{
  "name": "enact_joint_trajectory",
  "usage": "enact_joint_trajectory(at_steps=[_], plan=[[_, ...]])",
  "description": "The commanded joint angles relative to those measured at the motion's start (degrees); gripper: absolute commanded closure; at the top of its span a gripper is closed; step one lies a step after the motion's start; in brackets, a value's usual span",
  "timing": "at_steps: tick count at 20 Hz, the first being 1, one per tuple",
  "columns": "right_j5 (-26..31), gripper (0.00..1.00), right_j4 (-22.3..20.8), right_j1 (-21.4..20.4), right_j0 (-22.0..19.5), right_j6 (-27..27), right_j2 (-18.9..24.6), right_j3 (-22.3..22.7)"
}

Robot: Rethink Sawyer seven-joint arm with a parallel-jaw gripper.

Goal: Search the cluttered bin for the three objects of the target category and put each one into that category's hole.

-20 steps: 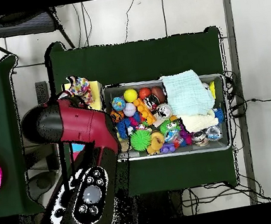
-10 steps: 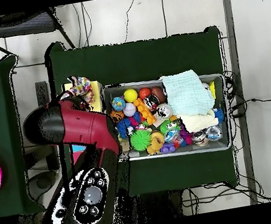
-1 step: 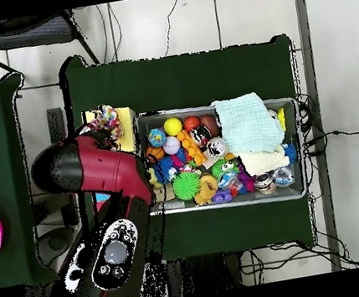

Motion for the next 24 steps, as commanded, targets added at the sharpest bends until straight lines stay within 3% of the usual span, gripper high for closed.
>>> enact_joint_trajectory(at_steps=[1,8,16,22,24], plan=[[0.28,1.0,3.48,5.38,0.18,17.87,3.35,-0.69],[0.87,1.0,5.22,8.41,1.47,18.85,1.84,-3.08],[4.63,1.0,5.95,8.46,1.05,18.13,1.07,-3.85],[10.48,1.0,4.06,8.82,-0.1,16.17,0.07,-5.24],[11.73,1.0,3.06,8.18,-0.16,14.5,0.52,-3.88]])
